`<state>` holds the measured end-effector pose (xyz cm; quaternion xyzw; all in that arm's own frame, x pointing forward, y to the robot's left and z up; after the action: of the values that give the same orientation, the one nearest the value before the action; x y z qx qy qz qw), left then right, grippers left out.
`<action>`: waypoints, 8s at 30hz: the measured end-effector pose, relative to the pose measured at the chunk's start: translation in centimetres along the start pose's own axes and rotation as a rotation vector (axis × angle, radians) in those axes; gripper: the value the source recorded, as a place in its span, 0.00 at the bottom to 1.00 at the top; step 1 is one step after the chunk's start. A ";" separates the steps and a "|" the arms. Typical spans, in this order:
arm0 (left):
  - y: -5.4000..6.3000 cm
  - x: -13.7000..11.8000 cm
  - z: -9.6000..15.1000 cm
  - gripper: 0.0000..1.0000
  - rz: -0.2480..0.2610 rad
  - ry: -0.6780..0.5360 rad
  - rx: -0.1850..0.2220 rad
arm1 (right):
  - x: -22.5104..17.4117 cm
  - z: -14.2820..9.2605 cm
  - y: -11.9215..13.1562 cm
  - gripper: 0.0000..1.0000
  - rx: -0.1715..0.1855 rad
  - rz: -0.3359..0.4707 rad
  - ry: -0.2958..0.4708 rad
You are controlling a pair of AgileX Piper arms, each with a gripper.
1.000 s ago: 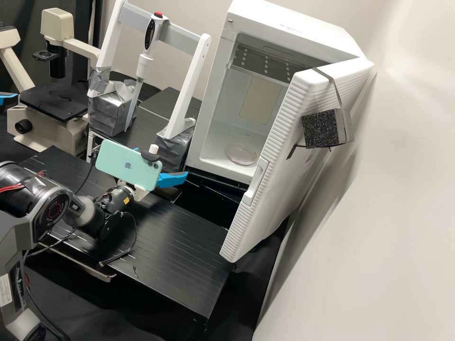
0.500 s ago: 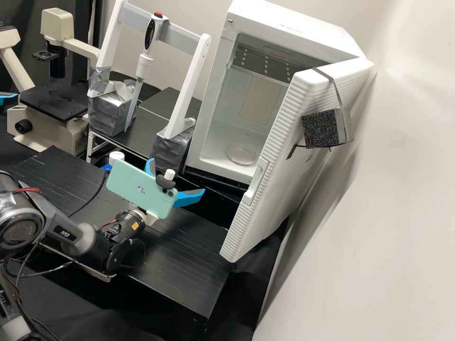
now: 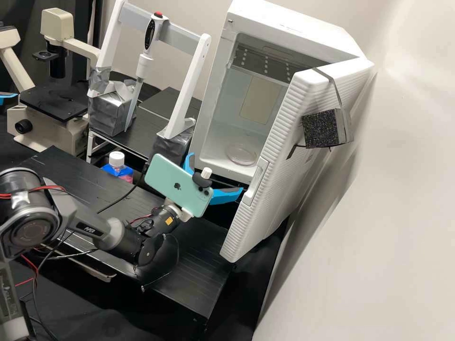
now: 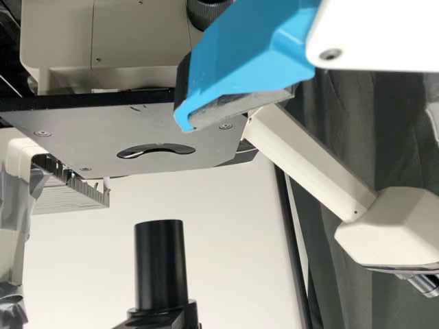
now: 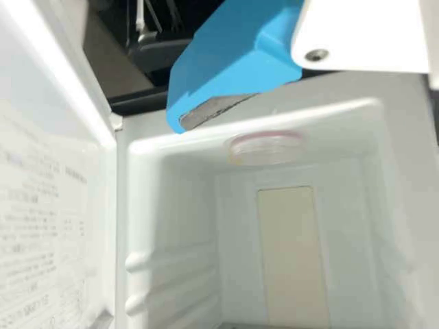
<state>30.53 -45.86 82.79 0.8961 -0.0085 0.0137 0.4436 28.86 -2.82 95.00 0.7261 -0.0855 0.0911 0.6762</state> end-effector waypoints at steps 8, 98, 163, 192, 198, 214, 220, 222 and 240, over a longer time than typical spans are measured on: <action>0.0 0.0 0.0 1.00 0.000 0.000 0.000 | 5.1 -0.4 0.8 1.00 0.003 0.002 -0.034; 0.0 0.0 0.0 1.00 0.000 0.000 0.000 | 17.7 0.1 -3.1 0.00 -0.093 -0.141 -0.174; 0.0 0.0 0.0 1.00 0.000 0.000 0.000 | 0.5 0.4 1.2 0.00 -0.009 0.015 -0.061; 0.0 0.0 0.0 1.00 0.000 0.000 0.000 | -8.9 -9.6 -7.8 0.00 -0.050 -0.322 0.381; 0.0 0.0 0.0 1.00 0.000 0.000 0.000 | -9.4 -11.7 -10.7 0.00 -0.106 -0.439 0.429; 0.0 0.0 0.0 1.00 0.000 0.000 0.000 | -5.3 -19.2 -15.9 0.00 -0.037 -0.618 0.539; 0.0 0.0 0.0 1.00 0.000 0.000 0.000 | -3.3 -20.9 -17.8 0.00 0.015 -0.684 0.565; 0.0 0.0 0.0 1.00 0.000 0.000 0.000 | -2.7 -21.3 -18.4 0.00 0.010 -0.697 0.566; 0.0 0.0 0.0 1.00 0.000 0.000 0.000 | 0.0 -22.6 -21.0 0.00 -0.069 -0.741 0.577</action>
<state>30.53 -45.86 82.79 0.8961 -0.0085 0.0137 0.4436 33.71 21.22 76.27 0.6297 0.3681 0.0388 0.6830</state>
